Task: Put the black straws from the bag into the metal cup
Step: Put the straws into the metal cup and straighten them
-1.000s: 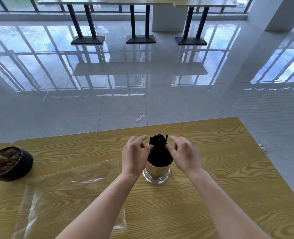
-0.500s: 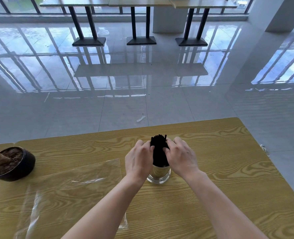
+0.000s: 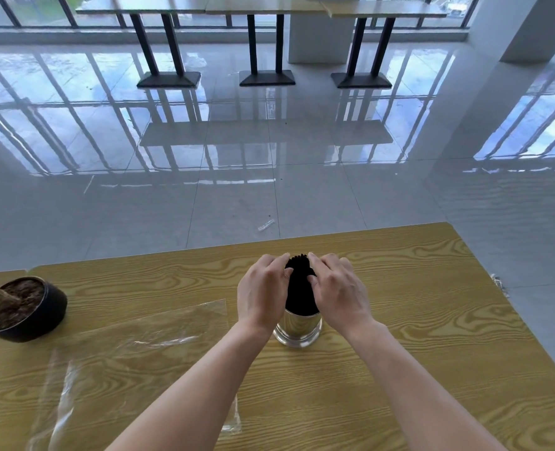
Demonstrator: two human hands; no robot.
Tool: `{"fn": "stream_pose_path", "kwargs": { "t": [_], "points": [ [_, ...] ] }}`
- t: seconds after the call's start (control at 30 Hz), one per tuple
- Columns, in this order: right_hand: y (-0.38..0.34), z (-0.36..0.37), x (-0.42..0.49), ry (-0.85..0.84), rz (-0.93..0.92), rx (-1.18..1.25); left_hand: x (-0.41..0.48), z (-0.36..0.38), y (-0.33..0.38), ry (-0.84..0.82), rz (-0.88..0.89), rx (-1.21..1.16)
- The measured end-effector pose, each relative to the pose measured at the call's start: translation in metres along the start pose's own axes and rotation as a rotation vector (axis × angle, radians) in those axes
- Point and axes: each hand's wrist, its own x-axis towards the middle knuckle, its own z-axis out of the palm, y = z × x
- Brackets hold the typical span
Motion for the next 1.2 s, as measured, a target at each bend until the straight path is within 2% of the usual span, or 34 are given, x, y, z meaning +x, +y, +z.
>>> {"fn": "stream_pose_path", "kwargs": {
  "t": [0.2,0.33,0.4,0.7,0.93,1.2],
  "points": [
    [0.004,-0.002,-0.002,0.026,-0.013,0.099,0.002,0.001,-0.004,0.016,0.013,-0.013],
    [0.015,-0.003,-0.009,0.059,0.102,0.109,-0.007,0.002,-0.011,0.034,-0.042,-0.039],
    [0.018,-0.001,-0.013,0.037,0.150,0.067,-0.011,0.002,-0.014,0.022,-0.079,-0.015],
    [0.000,0.006,-0.003,0.077,0.119,-0.016,-0.002,0.007,-0.004,-0.027,-0.157,0.060],
    [-0.002,0.009,0.002,0.027,0.143,-0.039,-0.004,0.009,-0.007,-0.035,-0.184,0.036],
    [-0.002,0.011,0.002,-0.052,0.146,0.004,-0.008,0.008,-0.006,-0.029,-0.133,0.108]
  ]
}}
